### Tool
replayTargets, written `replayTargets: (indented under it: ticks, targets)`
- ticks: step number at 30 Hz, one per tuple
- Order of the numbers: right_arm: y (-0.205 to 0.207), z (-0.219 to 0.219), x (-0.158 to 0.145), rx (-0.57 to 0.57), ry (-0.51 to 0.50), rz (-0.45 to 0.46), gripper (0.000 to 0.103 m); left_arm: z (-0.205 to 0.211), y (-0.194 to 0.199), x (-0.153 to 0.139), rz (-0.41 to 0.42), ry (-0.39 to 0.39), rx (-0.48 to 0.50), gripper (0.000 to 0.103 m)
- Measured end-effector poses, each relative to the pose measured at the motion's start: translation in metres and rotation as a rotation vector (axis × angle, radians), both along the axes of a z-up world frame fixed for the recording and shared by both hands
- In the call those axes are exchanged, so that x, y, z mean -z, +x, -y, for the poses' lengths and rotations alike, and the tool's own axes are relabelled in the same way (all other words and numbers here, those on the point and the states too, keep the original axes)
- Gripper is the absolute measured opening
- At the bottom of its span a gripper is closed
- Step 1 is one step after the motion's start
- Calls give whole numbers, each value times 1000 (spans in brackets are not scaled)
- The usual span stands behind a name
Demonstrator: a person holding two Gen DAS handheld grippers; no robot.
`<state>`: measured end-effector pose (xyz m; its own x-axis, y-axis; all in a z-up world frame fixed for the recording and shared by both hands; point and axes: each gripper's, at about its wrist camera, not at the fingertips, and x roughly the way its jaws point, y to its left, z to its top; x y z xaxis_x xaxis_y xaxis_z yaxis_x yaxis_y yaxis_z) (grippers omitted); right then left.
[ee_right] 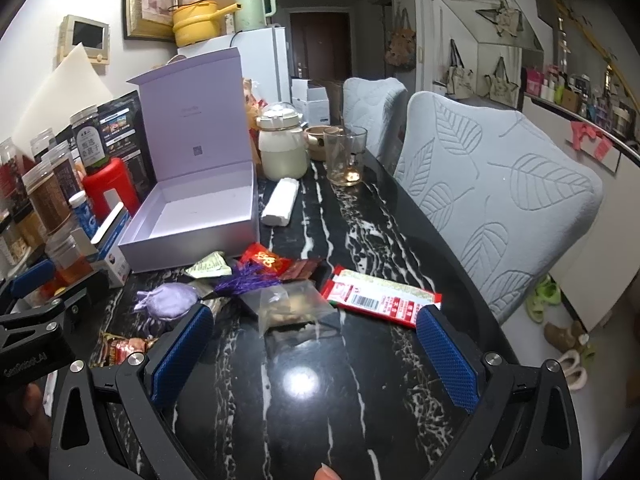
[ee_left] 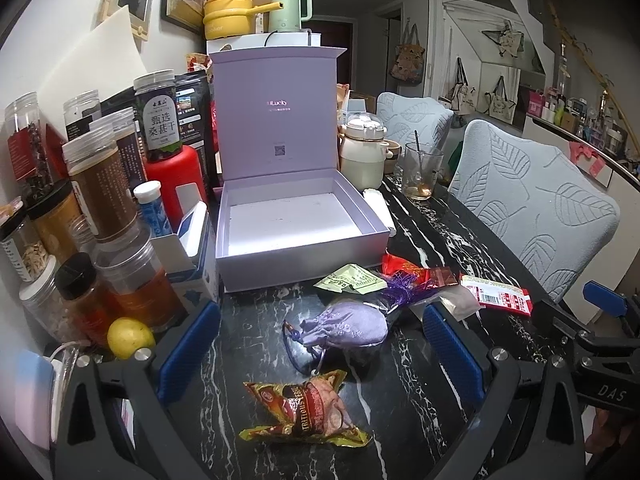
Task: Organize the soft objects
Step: 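Move the left gripper toward the red-and-gold snack bag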
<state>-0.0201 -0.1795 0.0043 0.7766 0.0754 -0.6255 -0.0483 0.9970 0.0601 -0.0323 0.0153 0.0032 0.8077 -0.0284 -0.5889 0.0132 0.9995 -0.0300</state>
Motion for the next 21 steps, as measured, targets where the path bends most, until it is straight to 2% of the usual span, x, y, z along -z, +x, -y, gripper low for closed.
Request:
replayTargets:
  ticks: [8,15,21]
  targets:
    - [-7,-1,2,-4,10,1,103,-2,-7,1,-3,-6,0,103]
    - [-16,-1,10,-29,44,-9,103,-5,-16,10,-30,25,-20,103]
    - [-20,-8,28,-84,64,-49,103,-18,-23,24,-52,-7,-62,103]
